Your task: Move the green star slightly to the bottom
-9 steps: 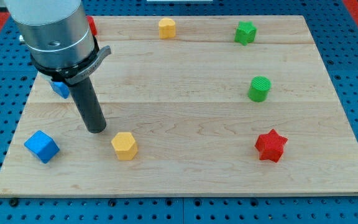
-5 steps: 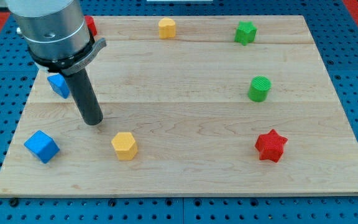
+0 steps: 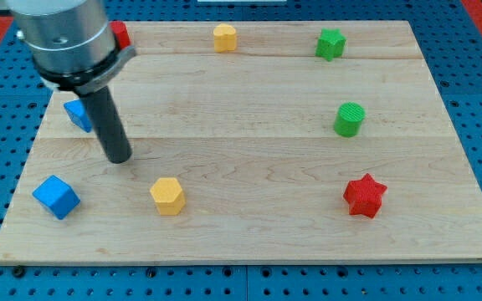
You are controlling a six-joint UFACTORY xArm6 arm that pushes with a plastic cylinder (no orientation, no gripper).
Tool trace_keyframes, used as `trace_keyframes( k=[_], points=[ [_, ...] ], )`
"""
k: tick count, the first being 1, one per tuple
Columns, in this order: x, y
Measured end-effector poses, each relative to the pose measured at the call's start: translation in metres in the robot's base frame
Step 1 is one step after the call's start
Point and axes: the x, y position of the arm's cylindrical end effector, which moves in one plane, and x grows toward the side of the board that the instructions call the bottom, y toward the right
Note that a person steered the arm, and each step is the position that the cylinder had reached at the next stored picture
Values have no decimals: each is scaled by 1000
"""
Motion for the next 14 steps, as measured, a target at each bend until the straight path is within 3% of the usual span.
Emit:
trace_keyframes(
  k=[3, 5, 8, 10, 12, 13, 14],
  points=[
    [-7, -9],
    [-23, 73],
    [-168, 213],
    [-131, 297],
    [-245, 414],
    [-281, 370],
    [-274, 324]
  ],
)
